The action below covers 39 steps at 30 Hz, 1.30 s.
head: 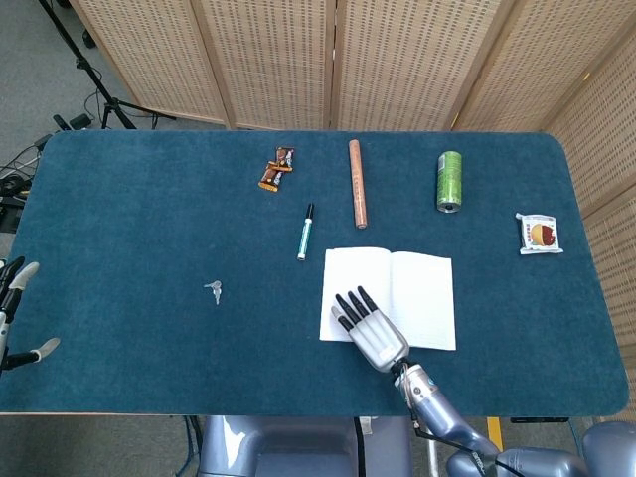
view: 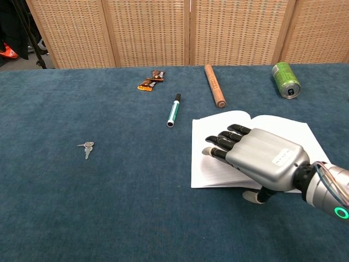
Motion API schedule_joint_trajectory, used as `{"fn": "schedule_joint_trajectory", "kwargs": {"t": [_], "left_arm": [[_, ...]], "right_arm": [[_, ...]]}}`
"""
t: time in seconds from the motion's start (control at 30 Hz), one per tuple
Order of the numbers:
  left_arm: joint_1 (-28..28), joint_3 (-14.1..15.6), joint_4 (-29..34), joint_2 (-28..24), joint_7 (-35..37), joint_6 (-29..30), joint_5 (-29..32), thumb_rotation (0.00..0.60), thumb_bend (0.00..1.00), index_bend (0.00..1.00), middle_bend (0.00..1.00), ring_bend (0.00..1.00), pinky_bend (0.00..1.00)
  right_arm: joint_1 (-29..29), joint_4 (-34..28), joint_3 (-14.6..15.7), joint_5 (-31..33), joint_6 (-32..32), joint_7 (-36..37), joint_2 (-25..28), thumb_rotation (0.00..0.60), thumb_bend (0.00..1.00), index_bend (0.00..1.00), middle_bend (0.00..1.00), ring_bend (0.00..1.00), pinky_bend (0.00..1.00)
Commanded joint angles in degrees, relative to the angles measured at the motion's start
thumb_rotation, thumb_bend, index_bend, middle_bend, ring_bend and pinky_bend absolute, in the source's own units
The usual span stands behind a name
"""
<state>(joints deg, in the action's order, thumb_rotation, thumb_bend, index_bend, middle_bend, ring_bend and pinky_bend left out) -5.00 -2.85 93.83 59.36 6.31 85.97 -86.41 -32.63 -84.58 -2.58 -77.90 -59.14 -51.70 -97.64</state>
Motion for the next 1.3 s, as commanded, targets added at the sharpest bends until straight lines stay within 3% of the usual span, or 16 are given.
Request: {"fn": "schedule_joint_trajectory", "kwargs": {"t": [0.03,0.3,0.4,0.47,0.53,0.87,1.3], "left_arm": [[0.0,-0.01,0.01,-0.04,0.08,-0.02,0.02,0.6,0.0,0.0,0.0,0.0,0.0],[0.07,0.03,0.02,-0.31,0.69,0.08,-0.1,0.6,0.0,0.0,0.0,0.0,0.0],[0.07,0.03,-0.03,-0.38,0.91,0.07,-0.12,0.6,0.0,0.0,0.0,0.0,0.0],[0.06,0.04,-0.07,-0.41,1.02,0.04,-0.13,0.6,0.0,0.0,0.0,0.0,0.0],[0.04,0.03,-0.04,-0.43,1.01,0.02,-0.13,0.6,0.0,0.0,0.0,0.0,0.0],[0.04,0.07,0.08,-0.54,1.1,-0.09,-0.08,0.6,0.0,0.0,0.0,0.0,0.0],[0.26,0.39,0.31,-0.74,1.39,0.33,-0.77,0.6,0.0,0.0,0.0,0.0,0.0]], "right_arm": [[-0.08,0.6,0.08,0.04,-0.39,-0.3,-0.54,0.6,0.34,0.0,0.0,0.0,0.0],[-0.27,2.76,0.25,-1.28,-2.28,-0.01,-2.55,0.6,0.35,0.0,0.0,0.0,0.0],[-0.35,4.24,0.52,-3.6,-3.83,1.87,-3.31,0.6,0.47,0.04,0.07,0.01,0.0],[-0.27,5.3,0.75,-5.01,-4.79,3.77,-3.8,0.6,0.6,0.15,0.2,0.1,0.05],[-0.23,6.34,0.95,-6.16,-5.53,5.11,-4.14,0.6,0.65,0.19,0.25,0.17,0.11],[0.8,7.25,0.18,-6.27,-7.15,10.96,-4.9,0.6,0.76,0.21,0.28,0.23,0.2],[6.32,-0.41,-6.18,0.23,-10.96,43.88,-1.18,0.6,0.8,0.21,0.25,0.24,0.23]]}}
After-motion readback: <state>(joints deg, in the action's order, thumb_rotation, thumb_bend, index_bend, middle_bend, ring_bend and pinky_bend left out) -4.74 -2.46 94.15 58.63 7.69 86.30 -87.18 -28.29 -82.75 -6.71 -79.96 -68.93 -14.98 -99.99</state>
